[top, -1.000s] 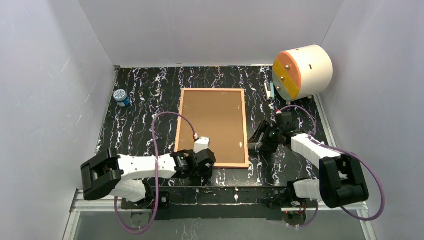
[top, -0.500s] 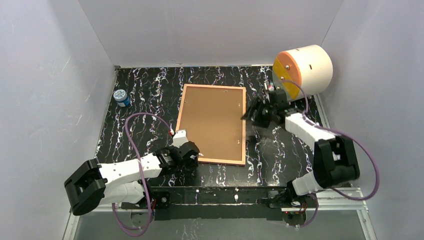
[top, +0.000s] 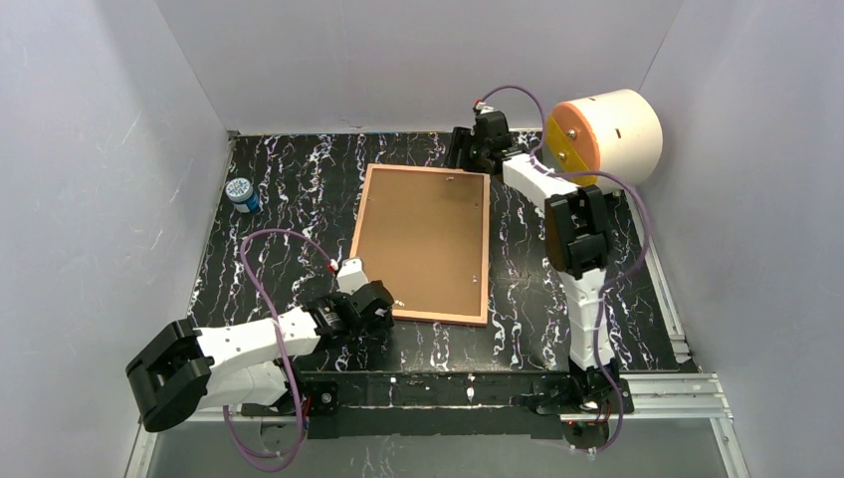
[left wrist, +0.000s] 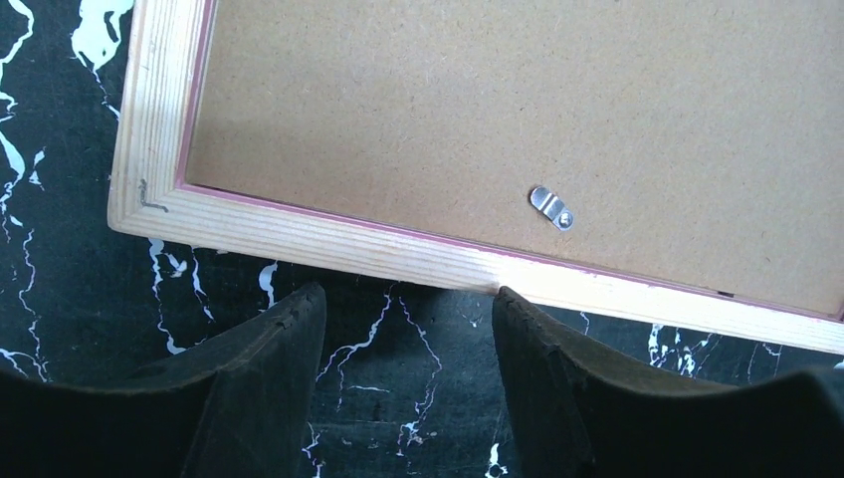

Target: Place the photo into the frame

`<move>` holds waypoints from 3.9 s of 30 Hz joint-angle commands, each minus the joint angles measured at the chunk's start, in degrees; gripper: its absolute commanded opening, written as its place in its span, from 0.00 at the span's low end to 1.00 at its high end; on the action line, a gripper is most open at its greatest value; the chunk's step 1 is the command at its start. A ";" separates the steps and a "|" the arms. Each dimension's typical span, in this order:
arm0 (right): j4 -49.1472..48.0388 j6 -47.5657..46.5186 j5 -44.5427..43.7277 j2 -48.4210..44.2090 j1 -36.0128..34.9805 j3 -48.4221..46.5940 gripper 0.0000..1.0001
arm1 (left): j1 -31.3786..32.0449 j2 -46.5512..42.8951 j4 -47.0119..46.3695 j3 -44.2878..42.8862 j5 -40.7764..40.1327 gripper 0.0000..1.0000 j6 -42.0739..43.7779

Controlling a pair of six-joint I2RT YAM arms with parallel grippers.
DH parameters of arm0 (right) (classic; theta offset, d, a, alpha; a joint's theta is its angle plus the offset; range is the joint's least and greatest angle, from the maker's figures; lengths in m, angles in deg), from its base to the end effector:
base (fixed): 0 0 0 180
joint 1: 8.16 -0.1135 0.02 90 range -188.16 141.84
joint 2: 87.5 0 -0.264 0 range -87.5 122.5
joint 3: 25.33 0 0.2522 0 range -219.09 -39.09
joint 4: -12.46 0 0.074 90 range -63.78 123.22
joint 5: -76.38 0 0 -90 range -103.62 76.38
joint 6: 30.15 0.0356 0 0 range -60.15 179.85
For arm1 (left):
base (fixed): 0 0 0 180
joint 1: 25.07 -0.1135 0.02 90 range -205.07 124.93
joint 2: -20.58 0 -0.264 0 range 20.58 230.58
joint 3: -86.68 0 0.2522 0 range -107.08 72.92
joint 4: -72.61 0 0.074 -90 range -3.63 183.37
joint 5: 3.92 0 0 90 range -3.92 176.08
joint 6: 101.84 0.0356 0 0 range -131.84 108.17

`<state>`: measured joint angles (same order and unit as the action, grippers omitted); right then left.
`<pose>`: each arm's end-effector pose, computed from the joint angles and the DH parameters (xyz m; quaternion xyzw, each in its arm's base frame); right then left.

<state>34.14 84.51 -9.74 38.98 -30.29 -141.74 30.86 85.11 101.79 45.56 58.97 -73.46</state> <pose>0.4793 0.1975 0.2240 0.0028 0.8732 0.2203 0.4347 0.1267 -0.1583 0.1677 -0.1208 0.9159 -0.1515 0.3515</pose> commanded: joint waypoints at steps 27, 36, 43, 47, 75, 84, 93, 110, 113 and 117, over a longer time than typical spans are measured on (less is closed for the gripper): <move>7.86 -21.88 22.35 3.95 5.43 3.84 0.75 | -14.51 5.09 9.17 -4.69 -1.62 0.50 5.41; 7.60 -18.01 22.90 -5.58 3.92 17.02 0.74 | -23.70 7.62 5.94 -6.29 0.33 0.50 11.81; 4.61 -10.53 20.45 -12.78 -0.45 28.60 0.74 | -28.88 9.81 3.63 -7.16 2.42 0.50 14.50; 2.60 -5.05 15.55 -18.80 -3.81 37.69 0.74 | -30.59 8.85 2.15 -7.06 5.89 0.51 15.46; 9.89 18.29 -10.43 -57.44 -5.15 67.38 0.80 | -30.87 6.32 7.77 -13.73 10.89 0.50 20.52; 6.91 16.17 -8.53 -56.83 -6.99 60.33 0.78 | -30.87 -2.56 9.80 -13.33 7.16 0.69 19.38; -8.26 23.55 0.48 -42.79 -17.04 54.38 0.70 | -30.87 -0.86 5.93 -7.80 9.14 0.66 17.41; -24.35 33.99 6.74 -8.57 -30.53 31.24 0.41 | -31.03 -0.38 -4.81 1.19 9.66 0.47 13.95; -24.08 34.22 5.93 -5.60 -31.59 28.48 0.40 | -31.11 -0.25 -4.14 1.51 10.44 0.45 13.71; -22.44 33.70 2.82 -2.73 -32.05 25.01 0.37 | -31.31 -1.74 -1.75 1.56 8.84 0.35 13.02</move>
<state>11.13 118.24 -3.38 33.40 -61.90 -112.89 -0.18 84.89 97.66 46.35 69.19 -59.45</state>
